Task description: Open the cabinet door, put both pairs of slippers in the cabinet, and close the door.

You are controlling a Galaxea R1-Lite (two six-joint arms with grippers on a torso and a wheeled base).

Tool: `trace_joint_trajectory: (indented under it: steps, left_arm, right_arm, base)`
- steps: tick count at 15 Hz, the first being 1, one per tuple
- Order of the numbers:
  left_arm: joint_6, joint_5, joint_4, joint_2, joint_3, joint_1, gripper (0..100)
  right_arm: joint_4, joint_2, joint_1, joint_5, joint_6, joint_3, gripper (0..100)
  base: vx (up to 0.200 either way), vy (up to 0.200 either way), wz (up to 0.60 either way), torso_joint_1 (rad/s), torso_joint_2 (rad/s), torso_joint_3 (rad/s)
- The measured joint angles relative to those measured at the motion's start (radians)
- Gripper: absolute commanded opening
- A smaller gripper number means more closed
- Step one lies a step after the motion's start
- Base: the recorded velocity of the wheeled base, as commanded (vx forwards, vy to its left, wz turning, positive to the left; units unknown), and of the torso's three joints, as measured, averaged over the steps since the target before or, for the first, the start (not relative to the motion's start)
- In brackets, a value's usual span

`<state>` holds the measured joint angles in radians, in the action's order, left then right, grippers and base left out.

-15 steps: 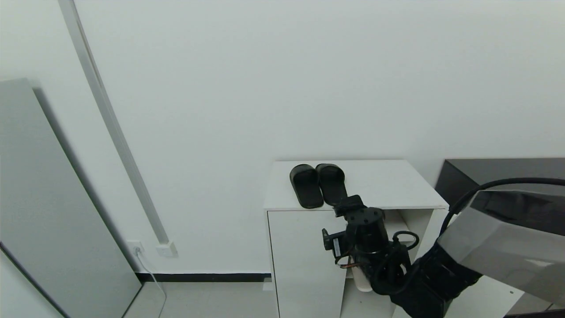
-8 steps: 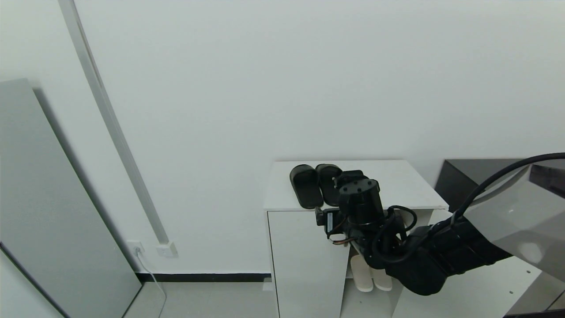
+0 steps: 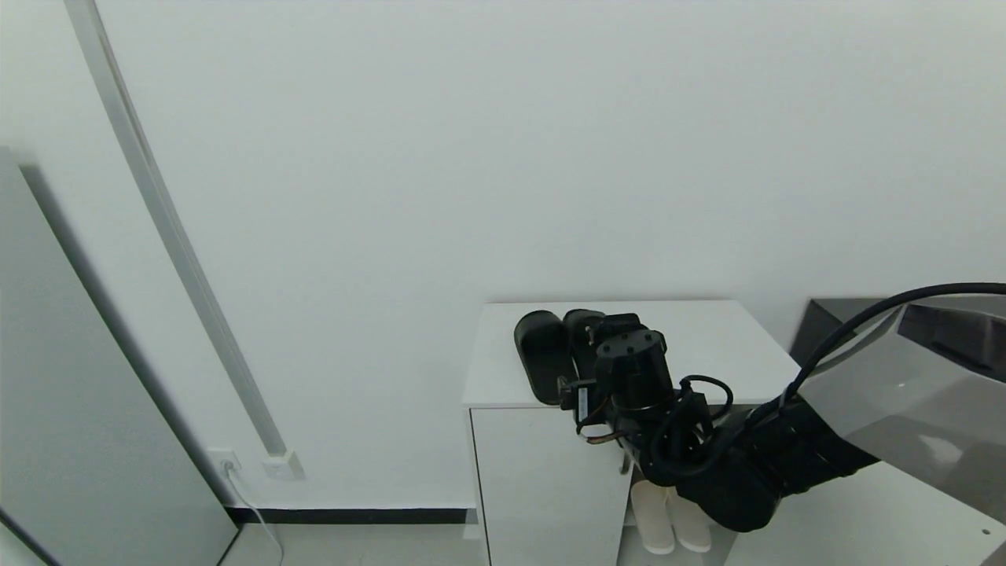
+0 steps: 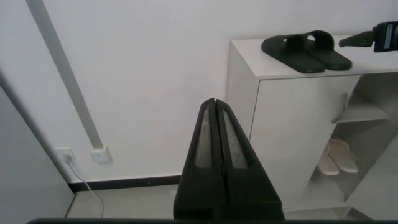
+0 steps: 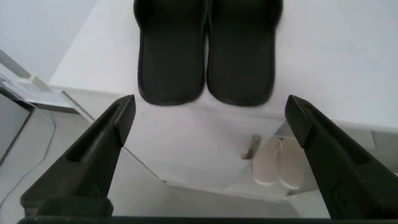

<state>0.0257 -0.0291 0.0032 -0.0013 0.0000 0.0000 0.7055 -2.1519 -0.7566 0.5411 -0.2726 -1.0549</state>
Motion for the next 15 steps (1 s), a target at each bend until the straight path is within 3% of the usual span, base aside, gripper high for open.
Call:
trace_joint_trajectory:
  steps: [2, 15]
  left_arm:
    - [-0.001, 0.000, 0.000, 0.000, 0.000, 0.000, 0]
    - [-0.009, 0.003, 0.000, 0.000, 0.000, 0.000, 0]
  right_arm:
    - [0.025, -0.020, 0.001, -0.002, 0.003, -0.003, 100]
    - [0.088, -0.205, 0.027, -0.058, 0.073, -0.172, 100]
  base:
    - [0.200, 0.000, 0.00, 0.002, 0.00, 0.007]
    - [0.000, 0.000, 0.00, 0.000, 0.00, 0.000]
